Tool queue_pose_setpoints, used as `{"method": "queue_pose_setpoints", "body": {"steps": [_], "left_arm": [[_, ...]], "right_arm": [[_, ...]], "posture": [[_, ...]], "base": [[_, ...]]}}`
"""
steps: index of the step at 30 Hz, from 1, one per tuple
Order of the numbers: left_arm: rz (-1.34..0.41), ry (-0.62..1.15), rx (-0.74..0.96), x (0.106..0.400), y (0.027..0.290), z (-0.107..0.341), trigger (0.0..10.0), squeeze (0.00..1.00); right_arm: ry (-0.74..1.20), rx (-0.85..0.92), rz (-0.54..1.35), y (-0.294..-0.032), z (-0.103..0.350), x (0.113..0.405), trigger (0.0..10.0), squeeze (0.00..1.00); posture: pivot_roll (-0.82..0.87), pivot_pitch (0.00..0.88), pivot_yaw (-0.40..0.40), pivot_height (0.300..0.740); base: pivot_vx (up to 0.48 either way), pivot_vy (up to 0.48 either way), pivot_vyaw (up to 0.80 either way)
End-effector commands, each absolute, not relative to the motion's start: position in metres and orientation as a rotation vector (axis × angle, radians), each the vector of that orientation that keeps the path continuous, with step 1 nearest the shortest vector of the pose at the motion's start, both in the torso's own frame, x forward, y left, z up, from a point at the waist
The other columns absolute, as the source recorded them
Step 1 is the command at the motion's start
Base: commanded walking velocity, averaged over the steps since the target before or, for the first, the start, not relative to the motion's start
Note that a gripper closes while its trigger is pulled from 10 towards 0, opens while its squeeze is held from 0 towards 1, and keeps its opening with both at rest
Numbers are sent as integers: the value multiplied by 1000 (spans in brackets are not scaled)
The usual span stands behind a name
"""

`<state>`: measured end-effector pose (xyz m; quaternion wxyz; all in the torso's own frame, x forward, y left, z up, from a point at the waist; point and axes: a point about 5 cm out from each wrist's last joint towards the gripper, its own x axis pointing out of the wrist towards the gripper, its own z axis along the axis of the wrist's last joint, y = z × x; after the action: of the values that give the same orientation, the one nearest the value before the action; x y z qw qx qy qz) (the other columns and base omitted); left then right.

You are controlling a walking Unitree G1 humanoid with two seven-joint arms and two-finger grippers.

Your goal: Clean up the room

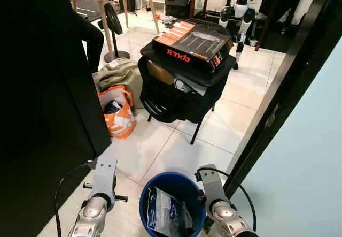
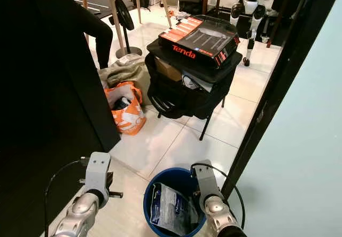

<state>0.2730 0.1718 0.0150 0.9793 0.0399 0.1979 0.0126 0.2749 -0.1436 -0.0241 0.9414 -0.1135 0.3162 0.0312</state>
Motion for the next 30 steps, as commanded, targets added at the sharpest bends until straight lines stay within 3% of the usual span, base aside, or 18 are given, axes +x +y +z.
{"method": "queue_pose_setpoints", "body": {"steps": [1, 16, 30], "left_arm": [[36, 423, 65, 269, 171, 9, 10000, 0], [35, 417, 64, 270, 170, 10, 10000, 0], [27, 417, 65, 271, 169, 10, 10000, 0]], "right_arm": [[670, -206, 62, -143, -28, 271, 10000, 0], [634, -92, 43, -143, -27, 270, 10000, 0], [689, -206, 107, -138, -32, 266, 10000, 0]], "posture": [[72, 81, 2, 740], [73, 76, 0, 740], [71, 81, 3, 740]], "base": [[0, 0, 0], [0, 0, 0], [0, 0, 0]]}}
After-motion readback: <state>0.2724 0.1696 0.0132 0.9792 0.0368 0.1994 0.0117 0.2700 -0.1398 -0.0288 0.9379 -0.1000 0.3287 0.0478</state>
